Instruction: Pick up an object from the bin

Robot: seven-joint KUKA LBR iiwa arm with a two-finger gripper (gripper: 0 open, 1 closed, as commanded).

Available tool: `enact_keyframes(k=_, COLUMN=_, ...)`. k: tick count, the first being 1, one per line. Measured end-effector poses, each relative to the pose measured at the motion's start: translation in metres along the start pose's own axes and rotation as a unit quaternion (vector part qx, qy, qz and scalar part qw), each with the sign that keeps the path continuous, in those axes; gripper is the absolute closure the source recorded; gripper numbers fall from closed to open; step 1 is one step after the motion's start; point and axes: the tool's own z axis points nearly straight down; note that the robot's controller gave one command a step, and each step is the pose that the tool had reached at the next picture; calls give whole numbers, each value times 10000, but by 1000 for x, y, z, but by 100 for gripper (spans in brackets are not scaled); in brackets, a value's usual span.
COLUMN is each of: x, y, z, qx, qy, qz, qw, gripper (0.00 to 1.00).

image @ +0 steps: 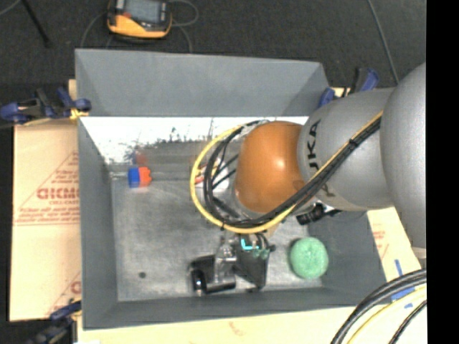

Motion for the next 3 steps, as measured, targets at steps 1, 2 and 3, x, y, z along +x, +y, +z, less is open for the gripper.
enact_keyframes(k=1, x=-2, y=0, z=-3, qx=-3, qy=-32, qz=12, qw=10000, gripper=0)
enact_keyframes(k=2, x=7, y=-8, z=53, qx=-5, qy=-58, qz=-1585, qw=9873, gripper=100)
enact_keyframes(k=3, x=7, y=-8, z=53, qx=-6, qy=-57, qz=-1581, qw=9874, gripper=100)
